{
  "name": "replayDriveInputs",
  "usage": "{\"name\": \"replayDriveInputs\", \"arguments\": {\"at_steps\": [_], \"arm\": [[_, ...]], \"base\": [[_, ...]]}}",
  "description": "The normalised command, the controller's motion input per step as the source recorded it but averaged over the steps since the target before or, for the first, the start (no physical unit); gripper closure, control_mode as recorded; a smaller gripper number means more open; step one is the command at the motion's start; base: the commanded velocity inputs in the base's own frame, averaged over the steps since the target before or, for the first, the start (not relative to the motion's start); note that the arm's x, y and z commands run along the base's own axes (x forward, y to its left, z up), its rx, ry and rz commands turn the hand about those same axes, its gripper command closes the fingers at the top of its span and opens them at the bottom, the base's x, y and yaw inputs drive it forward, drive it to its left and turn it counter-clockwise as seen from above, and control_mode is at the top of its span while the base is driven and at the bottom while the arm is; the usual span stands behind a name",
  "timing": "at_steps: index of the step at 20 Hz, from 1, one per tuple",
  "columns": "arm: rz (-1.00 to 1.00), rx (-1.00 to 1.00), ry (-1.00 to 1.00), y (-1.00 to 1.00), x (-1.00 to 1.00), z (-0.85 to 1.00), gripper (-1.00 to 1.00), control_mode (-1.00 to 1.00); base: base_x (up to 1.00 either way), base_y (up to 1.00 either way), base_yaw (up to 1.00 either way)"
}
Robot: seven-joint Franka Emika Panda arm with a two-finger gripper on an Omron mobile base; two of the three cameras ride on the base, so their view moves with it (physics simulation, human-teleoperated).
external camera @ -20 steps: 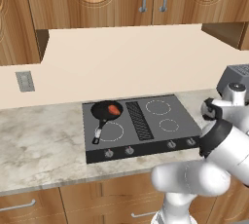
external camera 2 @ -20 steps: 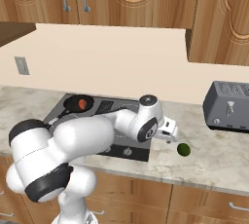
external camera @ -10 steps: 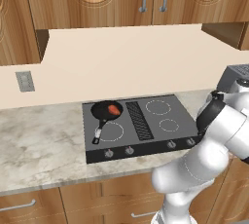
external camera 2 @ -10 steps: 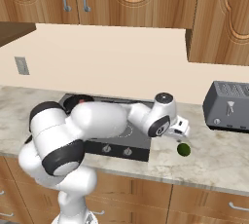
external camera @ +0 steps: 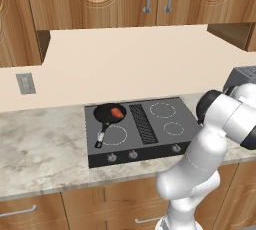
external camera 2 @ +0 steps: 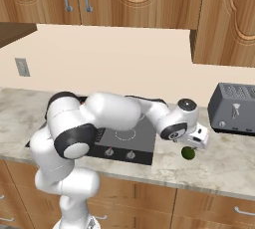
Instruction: Put the sweet potato and lime in the pan. Then turn on the rear left burner and set the heat to medium.
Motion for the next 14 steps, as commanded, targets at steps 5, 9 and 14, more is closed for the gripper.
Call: {"name": "replayDriveInputs", "arguments": {"at_steps": [5, 9, 14], "arm": [[0.01, 0.02, 0.00, -0.05, 0.00, -0.01, -1.00, -1.00], [0.06, 0.00, 0.00, 0.00, -0.22, -0.18, -1.00, -1.00], [0.09, 0.00, 0.00, 0.03, -0.19, -0.25, -1.00, -1.00]], "base": [[0.00, 0.00, 0.00], [0.00, 0.00, 0.00], [0.00, 0.00, 0.00]]}}
